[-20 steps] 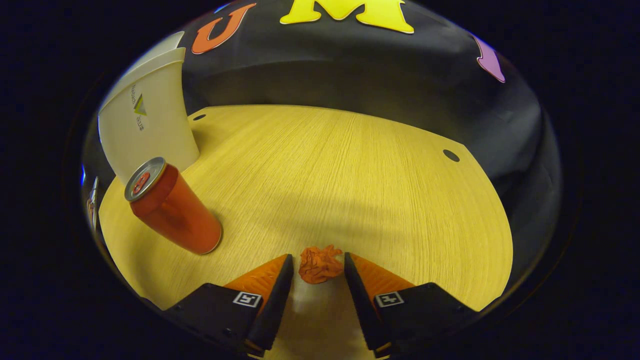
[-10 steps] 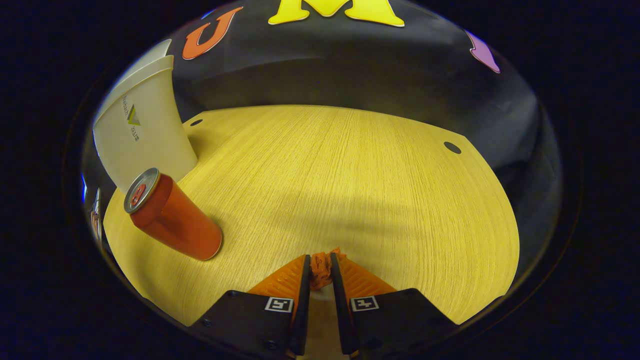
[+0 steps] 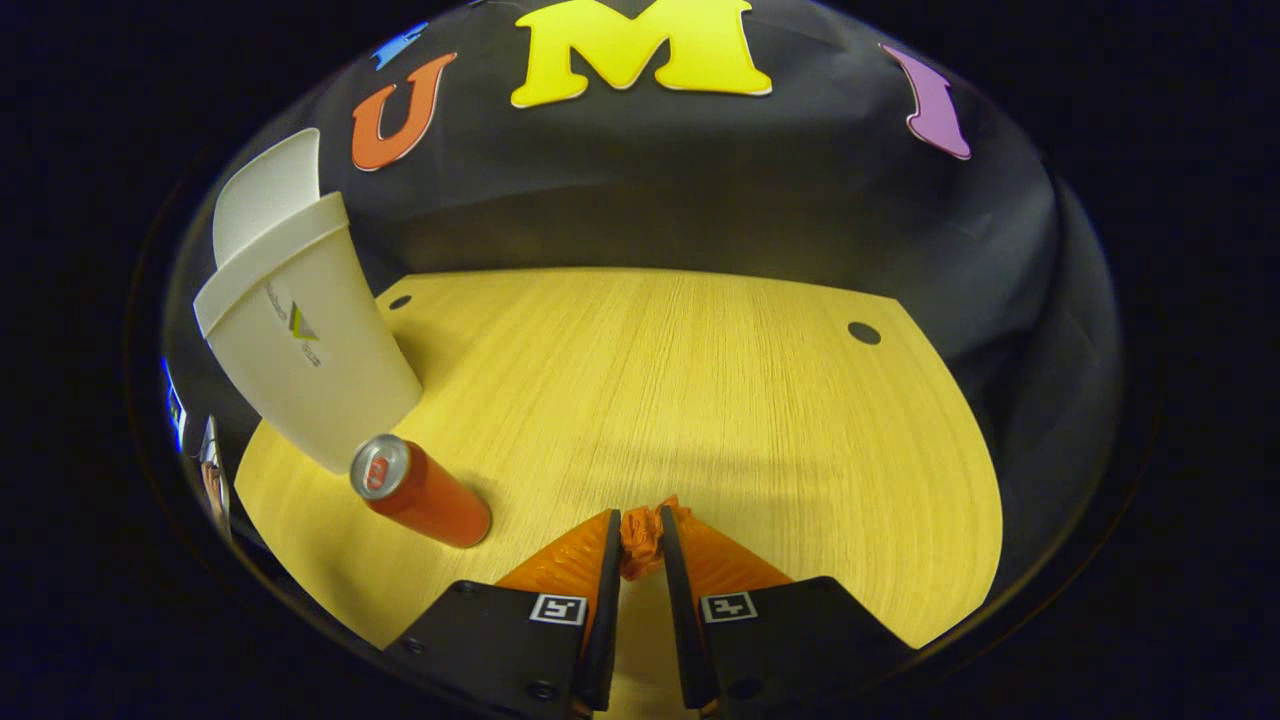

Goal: Press the lid of the desktop garbage bin to open it, pick up the crumpled paper on the desktop and throw it into the bin, then pick up the pop can on the desktop and drop it into the bin, and finally close the garbage bin lid.

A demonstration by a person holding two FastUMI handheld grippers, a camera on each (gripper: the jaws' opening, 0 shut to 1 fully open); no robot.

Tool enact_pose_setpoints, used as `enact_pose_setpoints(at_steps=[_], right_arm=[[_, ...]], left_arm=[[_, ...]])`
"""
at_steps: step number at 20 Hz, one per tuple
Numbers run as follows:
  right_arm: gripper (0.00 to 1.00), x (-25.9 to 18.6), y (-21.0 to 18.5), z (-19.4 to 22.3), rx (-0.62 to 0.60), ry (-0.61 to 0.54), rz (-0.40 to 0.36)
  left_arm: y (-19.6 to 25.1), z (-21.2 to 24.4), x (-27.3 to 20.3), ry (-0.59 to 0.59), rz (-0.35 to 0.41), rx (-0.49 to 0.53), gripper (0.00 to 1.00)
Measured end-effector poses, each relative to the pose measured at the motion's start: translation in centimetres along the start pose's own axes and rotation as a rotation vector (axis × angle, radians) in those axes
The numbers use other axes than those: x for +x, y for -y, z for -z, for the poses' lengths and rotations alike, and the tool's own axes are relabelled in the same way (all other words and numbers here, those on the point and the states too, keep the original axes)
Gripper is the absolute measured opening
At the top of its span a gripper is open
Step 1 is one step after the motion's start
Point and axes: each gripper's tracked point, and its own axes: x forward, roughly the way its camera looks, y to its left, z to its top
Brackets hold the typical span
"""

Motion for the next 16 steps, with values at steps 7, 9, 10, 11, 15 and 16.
enact_pose_setpoints(at_steps=[7, 9, 10, 11, 15, 16], right_arm=[[0.24, -7.8, -5.4, -11.7, -0.042, 0.173, -0.099], [0.27, -9.3, -8.7, -15.5, -0.066, 0.235, -0.145], [0.27, -9.8, -10.5, -17.1, -0.08, 0.268, -0.162], [0.27, -10.1, -12.7, -18.5, -0.094, 0.292, -0.192], [0.27, -9.8, -21.5, -21.2, -0.154, 0.346, -0.295], [0.27, -9.5, -23.5, -21.5, -0.168, 0.348, -0.313]], left_arm=[[-0.5, 0.1, -0.5, 0.056, 0.043, -0.022, 1.0], [-1.3, 0.4, -0.7, 0.052, 0.043, -0.033, 1.0], [-1.9, 0.5, -0.8, 0.053, 0.041, -0.041, 1.0], [-2.6, 0.4, -1.0, 0.058, 0.038, -0.048, 1.0], [-5.6, 0.5, -1.5, 0.081, 0.02, -0.046, 1.0], [-6.3, 0.6, -1.5, 0.081, 0.017, -0.05, 1.0]])
